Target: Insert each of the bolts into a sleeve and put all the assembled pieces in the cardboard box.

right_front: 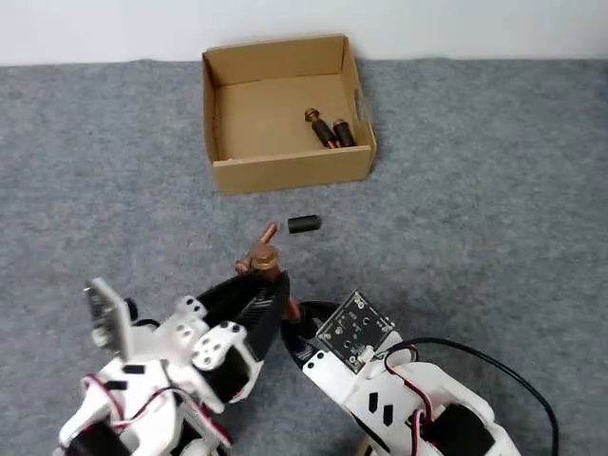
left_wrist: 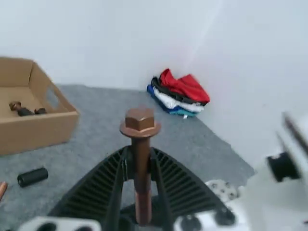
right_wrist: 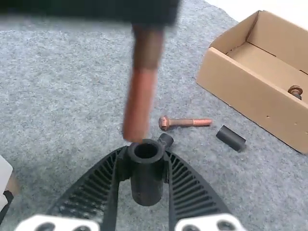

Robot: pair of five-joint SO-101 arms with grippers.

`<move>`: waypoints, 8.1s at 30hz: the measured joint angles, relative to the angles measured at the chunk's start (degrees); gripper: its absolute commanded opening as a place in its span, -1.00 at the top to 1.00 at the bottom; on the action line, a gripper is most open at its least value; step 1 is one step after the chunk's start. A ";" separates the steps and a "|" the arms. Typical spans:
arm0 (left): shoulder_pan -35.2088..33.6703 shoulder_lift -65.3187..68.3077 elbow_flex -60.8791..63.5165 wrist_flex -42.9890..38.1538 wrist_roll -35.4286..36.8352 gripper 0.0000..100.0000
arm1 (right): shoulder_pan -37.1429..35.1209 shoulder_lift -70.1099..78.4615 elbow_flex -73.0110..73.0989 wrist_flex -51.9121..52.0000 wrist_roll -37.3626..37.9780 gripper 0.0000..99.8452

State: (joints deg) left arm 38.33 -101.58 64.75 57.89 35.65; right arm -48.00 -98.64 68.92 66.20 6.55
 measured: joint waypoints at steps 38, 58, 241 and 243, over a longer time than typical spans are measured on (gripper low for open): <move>-2.20 0.09 6.33 -2.81 -2.73 0.99 | 0.00 -0.09 0.09 -3.52 3.96 0.98; 5.10 0.09 -1.14 20.40 -11.43 0.79 | 0.00 -0.18 0.00 -3.52 4.22 0.98; -50.37 7.91 32.35 -5.45 -31.12 0.99 | 27.87 109.45 -99.60 34.29 -12.04 0.98; -50.37 7.91 32.35 -5.45 -31.12 0.99 | 29.27 101.10 -90.20 34.29 -16.18 0.98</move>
State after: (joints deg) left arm -12.04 -93.67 97.10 52.44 4.53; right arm -18.73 2.46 -21.27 100.48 -9.63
